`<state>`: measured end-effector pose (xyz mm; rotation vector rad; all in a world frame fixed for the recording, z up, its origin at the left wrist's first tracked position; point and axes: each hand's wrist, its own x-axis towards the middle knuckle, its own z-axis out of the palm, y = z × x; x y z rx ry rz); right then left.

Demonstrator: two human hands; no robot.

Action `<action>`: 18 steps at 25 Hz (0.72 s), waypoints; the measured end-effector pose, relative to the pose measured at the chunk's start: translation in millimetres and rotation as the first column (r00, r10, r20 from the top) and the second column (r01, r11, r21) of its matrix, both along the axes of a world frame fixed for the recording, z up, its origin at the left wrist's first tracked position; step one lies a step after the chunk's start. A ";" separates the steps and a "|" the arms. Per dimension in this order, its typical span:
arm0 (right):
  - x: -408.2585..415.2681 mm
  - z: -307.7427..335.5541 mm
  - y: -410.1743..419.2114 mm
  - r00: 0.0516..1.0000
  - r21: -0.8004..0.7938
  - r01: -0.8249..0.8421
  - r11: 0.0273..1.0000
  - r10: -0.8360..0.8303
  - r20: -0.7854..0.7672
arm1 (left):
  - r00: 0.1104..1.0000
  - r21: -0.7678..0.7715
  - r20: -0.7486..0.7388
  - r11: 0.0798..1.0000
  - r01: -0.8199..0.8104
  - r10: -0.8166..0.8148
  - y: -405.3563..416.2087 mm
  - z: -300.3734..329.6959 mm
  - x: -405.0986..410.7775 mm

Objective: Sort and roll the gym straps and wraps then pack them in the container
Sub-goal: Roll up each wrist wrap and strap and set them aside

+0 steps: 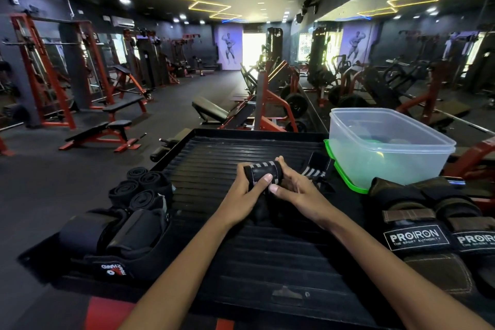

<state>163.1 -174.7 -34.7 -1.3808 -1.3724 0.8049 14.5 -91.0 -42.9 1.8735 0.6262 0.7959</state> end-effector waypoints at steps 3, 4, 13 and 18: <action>1.8 -1.6 0.7 0.999 0.027 -0.009 1.000 0.008 0.045 | 1.000 -0.044 0.018 0.999 0.009 -0.008 -2.6 1.3 0.2; 1.4 -0.9 0.6 0.998 0.048 0.002 0.999 -0.005 0.062 | 1.000 -0.067 0.030 0.998 0.006 -0.004 -3.8 2.2 0.6; 8.4 4.1 0.2 0.975 0.165 0.096 0.982 -0.060 -0.215 | 0.989 -0.111 0.141 0.994 -0.018 0.033 3.5 -0.9 5.5; 12.2 4.2 2.3 0.945 0.150 0.130 0.980 -0.076 -0.319 | 0.979 0.023 0.191 0.998 0.061 -0.065 3.8 2.5 3.9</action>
